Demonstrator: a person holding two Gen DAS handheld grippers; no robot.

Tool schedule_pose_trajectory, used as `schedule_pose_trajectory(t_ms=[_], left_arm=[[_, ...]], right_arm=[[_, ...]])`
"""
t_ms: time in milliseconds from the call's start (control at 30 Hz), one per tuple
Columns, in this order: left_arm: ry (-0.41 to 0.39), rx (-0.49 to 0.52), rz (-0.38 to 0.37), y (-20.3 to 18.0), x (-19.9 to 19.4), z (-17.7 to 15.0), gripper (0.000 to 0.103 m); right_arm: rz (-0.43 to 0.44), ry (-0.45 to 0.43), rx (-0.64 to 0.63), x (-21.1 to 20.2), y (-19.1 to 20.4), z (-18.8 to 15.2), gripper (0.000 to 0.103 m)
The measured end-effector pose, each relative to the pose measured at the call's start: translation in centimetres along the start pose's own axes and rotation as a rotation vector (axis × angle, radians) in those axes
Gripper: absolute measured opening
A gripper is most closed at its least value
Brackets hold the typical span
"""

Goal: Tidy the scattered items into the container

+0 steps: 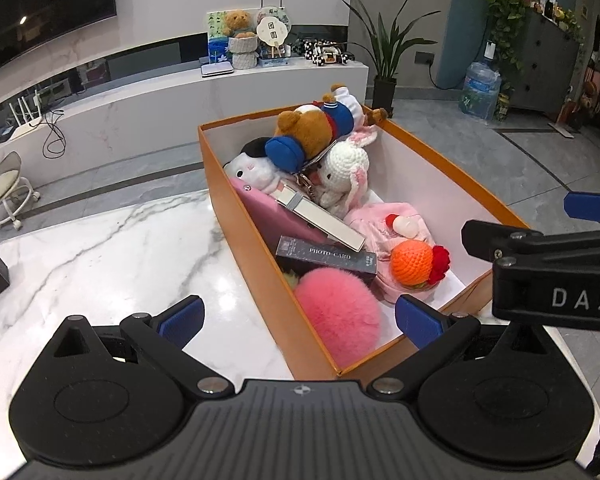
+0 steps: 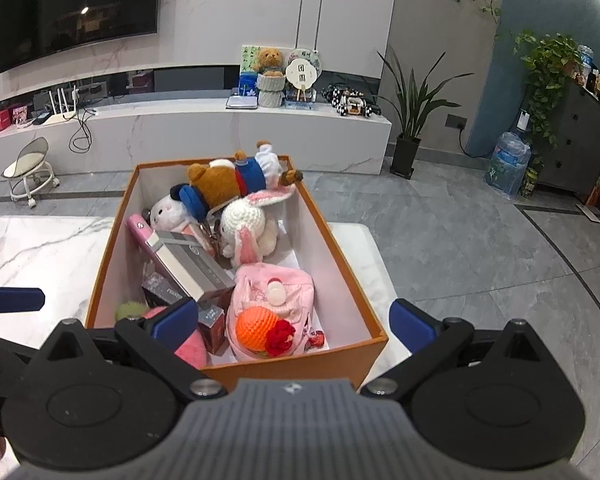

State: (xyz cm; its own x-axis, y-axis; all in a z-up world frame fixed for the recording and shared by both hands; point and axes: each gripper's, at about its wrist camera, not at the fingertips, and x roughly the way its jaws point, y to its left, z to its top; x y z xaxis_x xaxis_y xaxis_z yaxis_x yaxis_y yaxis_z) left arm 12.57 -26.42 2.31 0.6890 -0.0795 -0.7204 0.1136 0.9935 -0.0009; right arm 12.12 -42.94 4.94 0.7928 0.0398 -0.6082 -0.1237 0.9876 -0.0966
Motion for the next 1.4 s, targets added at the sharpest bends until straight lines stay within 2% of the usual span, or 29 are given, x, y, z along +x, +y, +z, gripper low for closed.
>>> schedule_pose_trajectory(t_ms=[400, 1400], left_arm=[[0.003, 0.015, 0.031, -0.5, -0.3, 0.2, 0.103], [-0.014, 0.041, 0.034, -1.4, -1.6, 0.4, 0.103]], right_arm=[[0.004, 0.012, 0.006, 0.1, -0.2, -0.1, 0.102], [0.020, 0.000, 0.016, -0.3, -0.6, -0.1, 0.102]])
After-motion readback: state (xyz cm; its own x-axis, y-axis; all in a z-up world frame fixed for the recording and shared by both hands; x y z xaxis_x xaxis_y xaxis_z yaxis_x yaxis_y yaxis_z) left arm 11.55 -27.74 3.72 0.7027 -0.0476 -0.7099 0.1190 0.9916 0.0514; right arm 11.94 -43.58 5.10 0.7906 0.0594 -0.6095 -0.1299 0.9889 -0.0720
